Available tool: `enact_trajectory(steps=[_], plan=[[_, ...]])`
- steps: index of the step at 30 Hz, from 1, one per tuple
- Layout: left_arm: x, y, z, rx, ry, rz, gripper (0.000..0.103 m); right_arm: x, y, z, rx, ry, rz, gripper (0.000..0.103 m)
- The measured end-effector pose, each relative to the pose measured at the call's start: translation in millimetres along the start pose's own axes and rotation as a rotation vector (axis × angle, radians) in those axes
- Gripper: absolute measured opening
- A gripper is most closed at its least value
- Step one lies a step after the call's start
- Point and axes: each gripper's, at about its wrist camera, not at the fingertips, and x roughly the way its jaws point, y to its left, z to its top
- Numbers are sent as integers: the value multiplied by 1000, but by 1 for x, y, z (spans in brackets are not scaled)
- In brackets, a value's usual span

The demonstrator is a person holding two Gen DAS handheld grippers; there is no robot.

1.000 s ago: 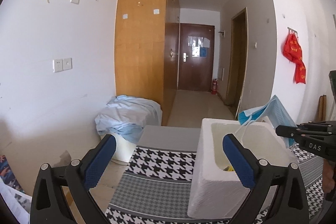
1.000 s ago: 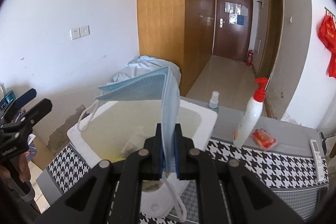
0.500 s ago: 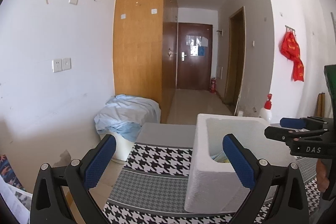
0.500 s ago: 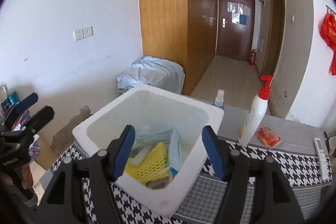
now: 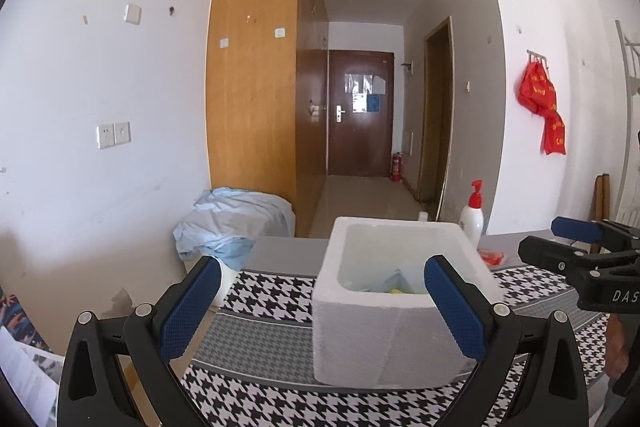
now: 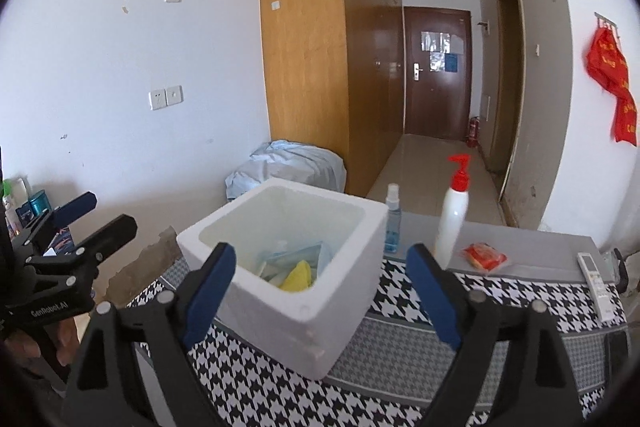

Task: Organize soft objects
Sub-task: 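Withdraw both tools back from the foam box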

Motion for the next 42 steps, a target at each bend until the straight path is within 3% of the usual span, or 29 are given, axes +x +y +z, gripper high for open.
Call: enact_trajectory(steps=[16, 25, 42], plan=[[-39, -37, -20, -11, -34, -35, 102, -65, -18, -49, 23, -133, -19, 100], [-47, -47, -42, -16, -32, -70, 102, -73, -14, -72, 18, -128, -36, 100], [-67, -48, -63, -2, -62, -63, 102, -80, -9, -93, 20, -130, -43, 100]])
